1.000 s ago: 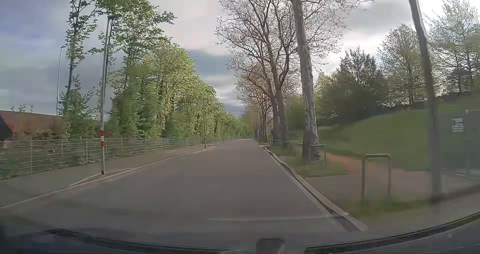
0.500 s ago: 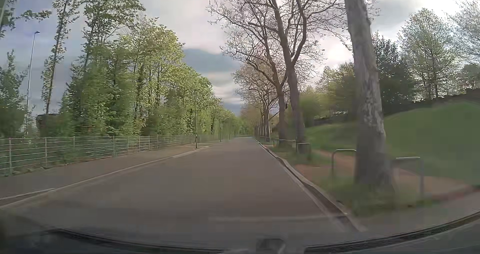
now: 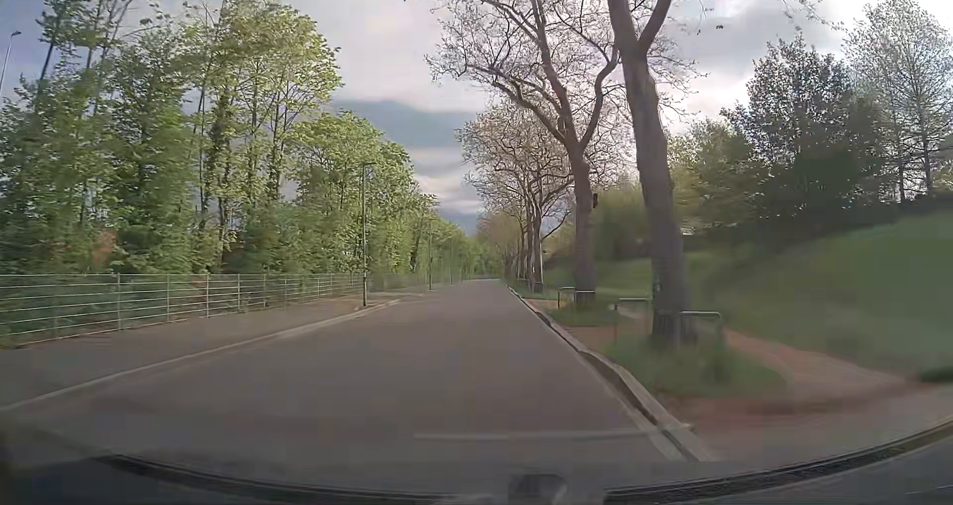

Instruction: Follow the waypoints while adhering to traffic rules and regulations

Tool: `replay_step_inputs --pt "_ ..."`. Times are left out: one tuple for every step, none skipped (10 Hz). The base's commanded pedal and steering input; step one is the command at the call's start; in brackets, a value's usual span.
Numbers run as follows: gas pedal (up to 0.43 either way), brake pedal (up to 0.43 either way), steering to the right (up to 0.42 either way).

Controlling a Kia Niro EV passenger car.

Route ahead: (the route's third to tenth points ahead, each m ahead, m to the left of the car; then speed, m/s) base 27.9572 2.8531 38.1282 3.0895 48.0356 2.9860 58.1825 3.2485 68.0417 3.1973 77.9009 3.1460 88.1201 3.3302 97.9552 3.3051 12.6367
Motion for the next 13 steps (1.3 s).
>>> replay_step_inputs --pt "0.067 0.000 0.001" --pt "0.067 0.000 0.001" --pt "0.067 0.000 0.001" --pt "0.067 0.000 0.000" --pt "0.067 0.000 0.000" --pt "0.067 0.000 0.000" --pt "0.067 0.000 0.000" --pt "0.067 0.000 0.000" --pt "0.067 0.000 0.001" --pt "0.067 0.000 0.001" --pt "0.067 0.000 0.001" --pt "0.067 0.000 0.001" --pt "0.067 0.000 0.001"
